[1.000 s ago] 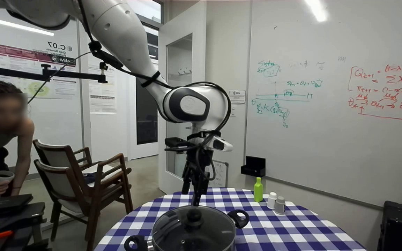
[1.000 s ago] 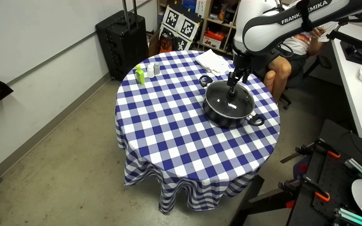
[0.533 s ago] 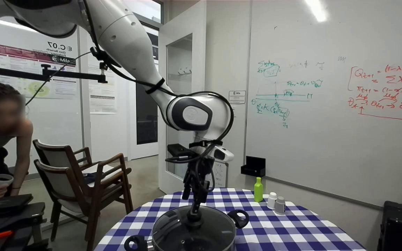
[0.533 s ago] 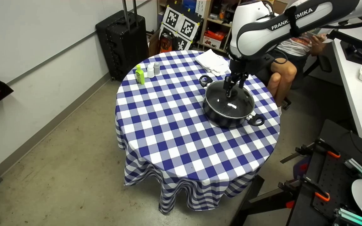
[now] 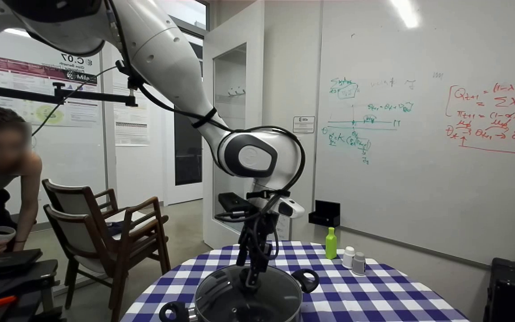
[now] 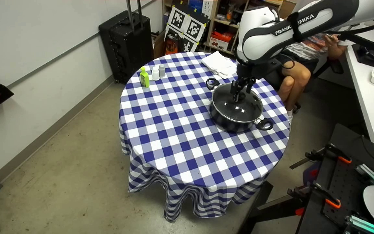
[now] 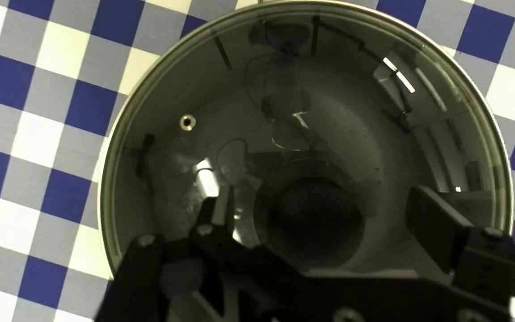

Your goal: Uncover the pot

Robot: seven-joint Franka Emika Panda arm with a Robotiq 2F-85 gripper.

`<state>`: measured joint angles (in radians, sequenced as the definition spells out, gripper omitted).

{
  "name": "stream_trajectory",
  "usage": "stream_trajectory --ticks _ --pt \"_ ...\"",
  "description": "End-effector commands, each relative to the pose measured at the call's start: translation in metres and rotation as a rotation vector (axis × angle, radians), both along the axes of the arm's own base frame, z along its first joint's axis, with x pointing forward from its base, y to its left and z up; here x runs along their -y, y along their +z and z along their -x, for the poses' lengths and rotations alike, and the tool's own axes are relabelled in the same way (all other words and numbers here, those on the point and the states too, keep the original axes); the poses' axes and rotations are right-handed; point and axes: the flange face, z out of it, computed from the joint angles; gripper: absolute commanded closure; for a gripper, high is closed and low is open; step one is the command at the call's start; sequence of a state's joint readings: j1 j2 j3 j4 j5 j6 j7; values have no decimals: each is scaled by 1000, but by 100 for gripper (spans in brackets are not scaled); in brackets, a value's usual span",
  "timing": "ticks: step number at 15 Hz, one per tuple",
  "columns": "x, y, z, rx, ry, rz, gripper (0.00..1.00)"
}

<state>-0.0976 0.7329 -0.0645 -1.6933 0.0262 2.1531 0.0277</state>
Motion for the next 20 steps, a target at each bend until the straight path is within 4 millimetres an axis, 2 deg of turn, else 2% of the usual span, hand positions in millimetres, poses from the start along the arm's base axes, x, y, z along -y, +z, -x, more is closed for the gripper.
stream_trajectory --ticks 1,2,7,8,10,14,20 --pt "4 -4 -6 -13 -33 -15 30" --pt "5 -4 -6 -13 -35 -17 32" --pt "6 -1 -6 -15 -39 -22 71" --pt "6 0 -7 -20 -38 -22 75" --pt "8 10 -1 -30 -40 -17 75" --pt "13 59 17 -22 -71 -33 75" --pt "18 160 51 10 -153 -34 75"
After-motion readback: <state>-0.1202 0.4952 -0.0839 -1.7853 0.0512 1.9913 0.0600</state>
